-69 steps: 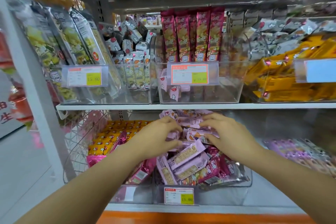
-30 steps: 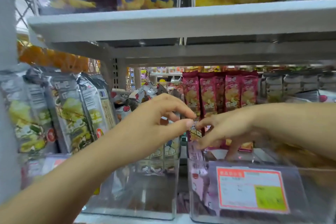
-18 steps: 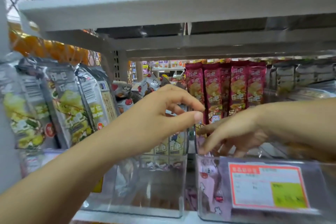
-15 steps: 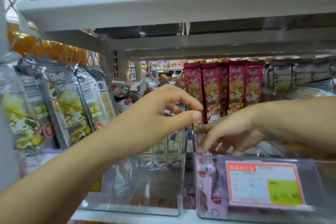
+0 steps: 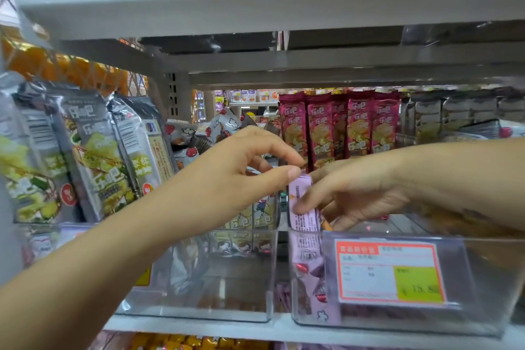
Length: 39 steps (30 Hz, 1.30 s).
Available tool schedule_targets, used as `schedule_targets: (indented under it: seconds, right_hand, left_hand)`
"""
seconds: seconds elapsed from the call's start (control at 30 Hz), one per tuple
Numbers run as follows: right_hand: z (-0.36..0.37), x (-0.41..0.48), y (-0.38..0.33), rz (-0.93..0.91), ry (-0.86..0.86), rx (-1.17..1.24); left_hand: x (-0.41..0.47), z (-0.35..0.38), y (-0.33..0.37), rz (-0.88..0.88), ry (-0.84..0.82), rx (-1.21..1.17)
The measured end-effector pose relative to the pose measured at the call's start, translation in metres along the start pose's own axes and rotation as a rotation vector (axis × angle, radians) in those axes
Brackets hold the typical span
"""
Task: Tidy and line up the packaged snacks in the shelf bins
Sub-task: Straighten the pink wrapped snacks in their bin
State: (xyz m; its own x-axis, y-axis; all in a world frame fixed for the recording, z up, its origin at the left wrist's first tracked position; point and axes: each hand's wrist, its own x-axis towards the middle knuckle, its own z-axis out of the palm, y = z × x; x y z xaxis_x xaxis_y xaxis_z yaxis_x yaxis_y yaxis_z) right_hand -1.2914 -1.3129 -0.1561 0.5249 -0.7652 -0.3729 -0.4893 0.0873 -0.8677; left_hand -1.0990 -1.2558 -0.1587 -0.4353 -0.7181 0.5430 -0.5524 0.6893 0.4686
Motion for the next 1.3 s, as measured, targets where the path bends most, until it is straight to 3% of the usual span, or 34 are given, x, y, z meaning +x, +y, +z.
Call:
schedule_targets:
  seconds: [0.2,0.4,0.53,0.73,0.97,1.13,1.3]
  right_hand:
    - [0.002,0.011,0.009,0.073,-0.017,-0.021]
    - [0.005,0.016,0.016,0.027,0.172,-0.065]
    - [0.006,-0.006,0.012,-0.075,0.077,0.034]
    - [0.014,-0.025,0.007,-0.1,0.112,0.109]
    - [0.02,-0.031,-0.001,-0.302,0.336,-0.033]
    - [0.02,-0.055,-0.025,-0.504,0.608,-0.222]
    - [0.027,-0.094,-0.038,-0.655,0.735,-0.285]
  left_hand:
    - [-0.002,0.0,0.003,-0.016,-0.002,0.003]
    - [-0.002,0.001,0.001,-0.022,0.003,-0.02]
    - [-0.002,0.001,0.0,-0.026,0.005,-0.04]
    - [-0.002,0.001,0.0,-0.018,0.009,-0.046]
    - [-0.002,0.001,0.003,-0.017,0.037,-0.025]
    - [0.0,0.0,0.024,0.081,0.192,0.032]
    - [0.003,-0.001,0.055,0.195,0.309,-0.002]
